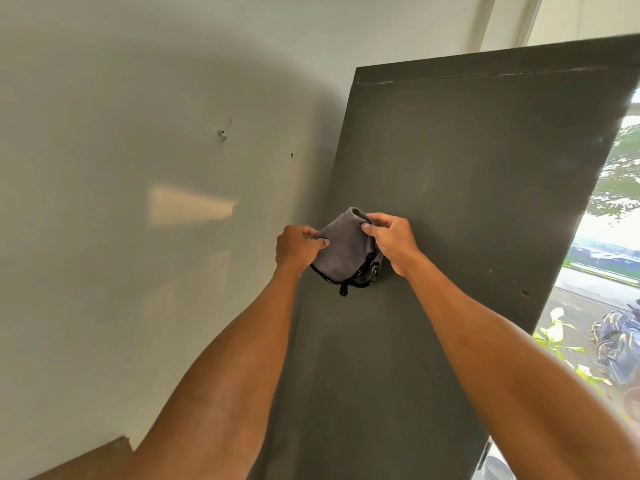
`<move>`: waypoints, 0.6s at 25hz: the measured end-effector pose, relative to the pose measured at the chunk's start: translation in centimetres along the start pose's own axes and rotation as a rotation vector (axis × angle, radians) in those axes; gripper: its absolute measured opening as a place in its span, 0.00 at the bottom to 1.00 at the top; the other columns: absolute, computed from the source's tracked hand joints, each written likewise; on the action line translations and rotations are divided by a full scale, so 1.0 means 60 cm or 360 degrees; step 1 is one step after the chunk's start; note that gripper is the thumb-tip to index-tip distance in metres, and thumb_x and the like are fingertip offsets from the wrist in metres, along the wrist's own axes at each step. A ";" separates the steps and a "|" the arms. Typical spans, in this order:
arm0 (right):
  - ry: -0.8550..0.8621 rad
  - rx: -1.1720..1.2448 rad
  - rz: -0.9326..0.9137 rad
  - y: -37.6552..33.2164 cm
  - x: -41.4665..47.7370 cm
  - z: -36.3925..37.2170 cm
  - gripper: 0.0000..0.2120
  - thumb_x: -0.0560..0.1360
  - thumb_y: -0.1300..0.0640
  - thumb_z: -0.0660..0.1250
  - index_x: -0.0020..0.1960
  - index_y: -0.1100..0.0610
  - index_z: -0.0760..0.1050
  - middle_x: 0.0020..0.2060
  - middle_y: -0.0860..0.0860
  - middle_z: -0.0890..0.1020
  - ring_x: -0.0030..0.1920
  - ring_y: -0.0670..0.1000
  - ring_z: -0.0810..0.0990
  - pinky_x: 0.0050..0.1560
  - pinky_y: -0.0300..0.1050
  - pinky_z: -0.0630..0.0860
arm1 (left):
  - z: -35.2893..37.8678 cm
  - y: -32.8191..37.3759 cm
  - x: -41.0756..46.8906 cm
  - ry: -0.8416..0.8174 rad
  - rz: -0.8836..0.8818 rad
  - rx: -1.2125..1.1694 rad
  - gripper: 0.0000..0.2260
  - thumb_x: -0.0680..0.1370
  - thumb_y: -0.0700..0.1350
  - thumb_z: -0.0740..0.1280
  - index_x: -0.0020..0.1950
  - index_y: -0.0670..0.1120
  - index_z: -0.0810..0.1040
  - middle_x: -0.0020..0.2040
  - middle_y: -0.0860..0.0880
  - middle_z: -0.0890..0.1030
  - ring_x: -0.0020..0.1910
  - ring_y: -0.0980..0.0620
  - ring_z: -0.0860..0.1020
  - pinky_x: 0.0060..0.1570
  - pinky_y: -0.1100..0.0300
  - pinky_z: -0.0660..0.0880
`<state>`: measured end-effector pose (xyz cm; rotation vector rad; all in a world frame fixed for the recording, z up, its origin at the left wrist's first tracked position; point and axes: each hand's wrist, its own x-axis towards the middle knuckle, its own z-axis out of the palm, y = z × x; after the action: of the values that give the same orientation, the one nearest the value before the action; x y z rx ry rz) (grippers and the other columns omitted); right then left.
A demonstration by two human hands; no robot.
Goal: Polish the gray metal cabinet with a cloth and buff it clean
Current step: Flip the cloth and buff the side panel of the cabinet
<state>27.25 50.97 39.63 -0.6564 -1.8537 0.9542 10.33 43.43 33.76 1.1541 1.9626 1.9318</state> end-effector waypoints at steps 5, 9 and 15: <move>-0.0012 0.0123 -0.0008 -0.012 -0.008 0.026 0.06 0.78 0.63 0.71 0.52 0.55 0.84 0.47 0.54 0.87 0.48 0.52 0.85 0.49 0.45 0.82 | 0.036 0.001 0.005 -0.0008 -0.0240 -0.0300 0.02 0.79 0.45 0.71 0.49 0.51 0.79 0.51 0.46 0.85 0.52 0.44 0.84 0.57 0.47 0.82; -0.0346 0.0280 0.0176 -0.014 -0.016 0.058 0.10 0.83 0.63 0.63 0.59 0.62 0.81 0.55 0.59 0.85 0.54 0.55 0.84 0.55 0.50 0.82 | 0.054 0.030 -0.008 -0.0396 -0.0690 -0.1372 0.18 0.85 0.56 0.58 0.53 0.44 0.81 0.53 0.43 0.83 0.51 0.45 0.82 0.56 0.51 0.80; -0.0473 0.0207 0.0221 -0.024 -0.019 0.035 0.21 0.78 0.80 0.53 0.63 0.66 0.77 0.58 0.62 0.82 0.61 0.56 0.82 0.59 0.43 0.81 | -0.005 0.031 -0.028 -0.0796 -0.0611 -0.1543 0.37 0.81 0.68 0.57 0.66 0.35 0.78 0.62 0.33 0.81 0.61 0.37 0.79 0.70 0.40 0.71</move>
<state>25.78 48.59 39.70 -0.5943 -2.0014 1.3101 12.08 41.94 34.82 0.7712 0.7328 1.7674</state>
